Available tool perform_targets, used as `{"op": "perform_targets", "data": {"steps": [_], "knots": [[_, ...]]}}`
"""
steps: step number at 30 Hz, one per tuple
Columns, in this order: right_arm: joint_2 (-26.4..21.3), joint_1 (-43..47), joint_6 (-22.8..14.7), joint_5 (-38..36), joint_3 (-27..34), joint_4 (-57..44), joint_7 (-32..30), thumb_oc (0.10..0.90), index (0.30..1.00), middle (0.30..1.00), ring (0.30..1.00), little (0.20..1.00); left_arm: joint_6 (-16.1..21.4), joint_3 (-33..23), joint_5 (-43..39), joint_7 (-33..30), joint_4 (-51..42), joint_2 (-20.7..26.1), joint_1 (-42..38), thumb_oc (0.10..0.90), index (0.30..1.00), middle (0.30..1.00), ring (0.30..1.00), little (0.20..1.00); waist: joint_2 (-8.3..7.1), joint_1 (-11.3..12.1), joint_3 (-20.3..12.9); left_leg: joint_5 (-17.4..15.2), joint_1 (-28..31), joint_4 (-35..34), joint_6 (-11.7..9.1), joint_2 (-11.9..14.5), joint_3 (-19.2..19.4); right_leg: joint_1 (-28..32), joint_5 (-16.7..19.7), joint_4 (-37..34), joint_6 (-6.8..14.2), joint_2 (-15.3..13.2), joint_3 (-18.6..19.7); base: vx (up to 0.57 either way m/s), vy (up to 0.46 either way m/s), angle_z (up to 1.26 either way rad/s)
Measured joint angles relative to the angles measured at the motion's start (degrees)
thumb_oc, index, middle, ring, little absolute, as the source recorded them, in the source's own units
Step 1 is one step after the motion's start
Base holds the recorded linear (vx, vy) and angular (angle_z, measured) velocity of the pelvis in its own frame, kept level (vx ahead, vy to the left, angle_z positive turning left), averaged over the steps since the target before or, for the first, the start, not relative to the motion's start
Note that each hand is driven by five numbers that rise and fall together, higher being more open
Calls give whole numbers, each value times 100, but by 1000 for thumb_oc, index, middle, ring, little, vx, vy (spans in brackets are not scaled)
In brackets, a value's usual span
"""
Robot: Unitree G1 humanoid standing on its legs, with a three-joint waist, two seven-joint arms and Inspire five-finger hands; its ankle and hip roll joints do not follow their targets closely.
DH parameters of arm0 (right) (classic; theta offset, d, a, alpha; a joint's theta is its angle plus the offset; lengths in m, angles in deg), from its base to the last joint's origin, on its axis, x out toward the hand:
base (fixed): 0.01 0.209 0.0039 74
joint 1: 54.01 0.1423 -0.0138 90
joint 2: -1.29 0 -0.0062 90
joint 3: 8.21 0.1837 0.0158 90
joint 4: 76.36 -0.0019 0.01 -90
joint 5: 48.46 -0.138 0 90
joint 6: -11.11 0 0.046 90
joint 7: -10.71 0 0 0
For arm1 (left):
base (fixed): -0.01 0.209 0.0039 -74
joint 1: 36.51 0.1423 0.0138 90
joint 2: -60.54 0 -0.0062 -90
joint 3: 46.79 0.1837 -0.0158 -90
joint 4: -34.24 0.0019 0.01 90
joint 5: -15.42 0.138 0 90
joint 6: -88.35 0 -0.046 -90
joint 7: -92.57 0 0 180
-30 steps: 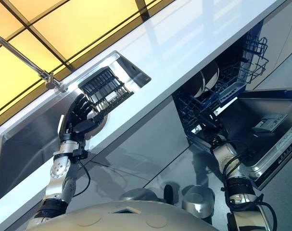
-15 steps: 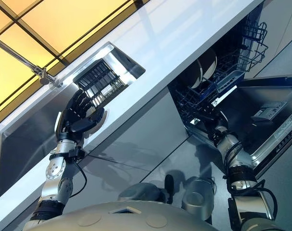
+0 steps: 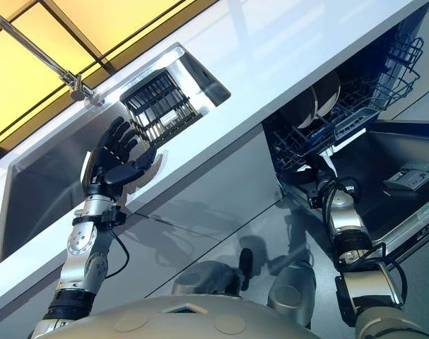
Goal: Pick up plates and place into dishwasher.
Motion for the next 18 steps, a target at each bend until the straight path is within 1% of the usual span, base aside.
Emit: {"op": "perform_targets", "data": {"steps": [5,7,9,11,13,15,16,17,18], "knots": [[4,-26,-128,139,-1,13,-25,800,900,900,900,900,6,3,-2,109,0,0,-1,800,900,900,900,900,-53,-8,73,0,22,3,0,0,5,15,-6,-6,10,2,1,-23,-49,0],[9,-73,-184,116,-114,-22,-193,800,900,900,900,900,38,8,-3,119,0,0,-2,800,900,900,900,900,-73,-14,88,-1,36,3,0,1,6,15,-5,-12,10,4,1,-64,-75,0],[59,-215,-226,-84,-174,-201,-443,800,900,900,900,900,94,8,-2,111,-2,0,-4,800,900,900,900,900,-100,-18,108,-4,33,7,2,0,9,12,-5,-16,10,3,2,-49,-65,0],[154,-451,-381,-473,-134,-441,-650,800,900,900,900,900,204,8,-2,92,-3,-16,-2,800,900,900,900,900,-143,-25,143,-15,34,9,11,-1,27,8,-6,-22,12,2,13,-34,-49,-2],[288,-828,-531,-813,102,-775,-703,800,900,900,900,900,300,6,2,46,-16,-34,-2,800,900,900,900,900,-203,-72,186,-36,37,21,24,-9,44,3,-4,-33,13,11,56,-65,-58,-4],[482,-1344,-609,-1083,425,-1395,-609,800,900,900,900,900,320,-35,6,-38,-139,-91,62,800,900,900,900,900,-249,-91,223,-63,35,28,43,-25,64,-11,-15,-38,31,30,162,-93,-85,-6],[609,-1662,-712,-1201,576,-1672,-482,800,900,900,900,900,353,-63,11,-96,-194,-108,94,800,900,900,900,900,-292,-165,258,-82,38,36,56,-30,115,-25,-1,-37,23,39,218,-86,-90,-9],[664,-1834,-734,-1262,641,-1842,-380,800,900,900,900,900,381,-85,13,-120,-204,-122,112,800,900,900,900,900,-308,-186,269,-92,45,36,65,-33,134,-26,-1,-40,29,39,239,-89,-114,-21],[758,-2330,-762,-1289,741,-2293,-3,800,900,900,900,900,430,-236,20,-122,-260,-211,201,800,900,900,900,900,-361,-245,311,-132,84,34,82,-41,207,-28,5,-58,55,58,338,-66,-133,-25]]}}
